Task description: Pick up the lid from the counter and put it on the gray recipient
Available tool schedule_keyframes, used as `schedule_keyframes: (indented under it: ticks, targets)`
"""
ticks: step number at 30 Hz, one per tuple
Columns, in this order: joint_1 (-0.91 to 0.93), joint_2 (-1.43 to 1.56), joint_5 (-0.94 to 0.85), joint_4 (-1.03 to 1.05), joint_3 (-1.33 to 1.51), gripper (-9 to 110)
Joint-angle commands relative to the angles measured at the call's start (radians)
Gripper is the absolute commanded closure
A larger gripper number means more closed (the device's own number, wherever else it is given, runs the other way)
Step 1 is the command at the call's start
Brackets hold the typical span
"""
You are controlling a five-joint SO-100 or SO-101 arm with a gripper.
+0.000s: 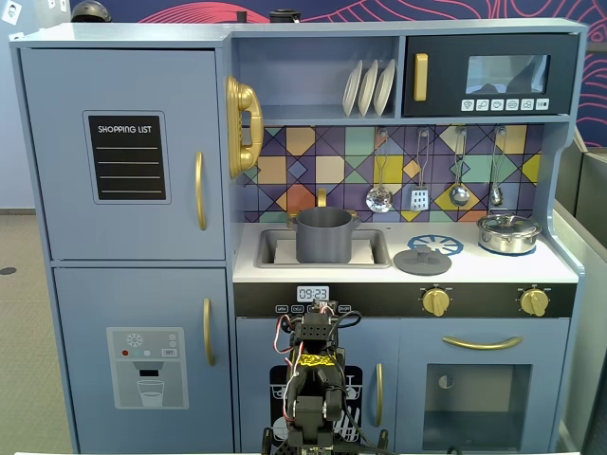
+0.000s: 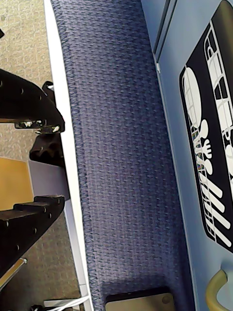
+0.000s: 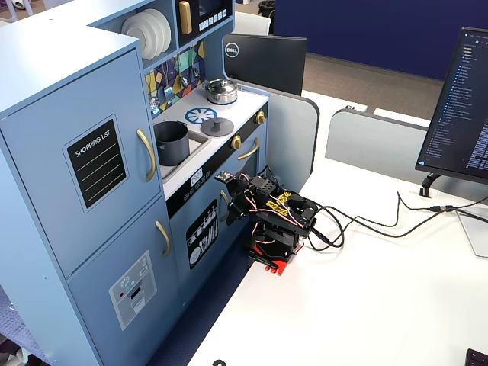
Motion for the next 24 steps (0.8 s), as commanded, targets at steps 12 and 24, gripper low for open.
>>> schedule_keyframes:
  ticks: [12,24]
  targets:
    - [0.054,-0.005,-0.025,0.155,-0.002,101]
    - [0.107,-0.525,-0.083,0.083,-0.884,101]
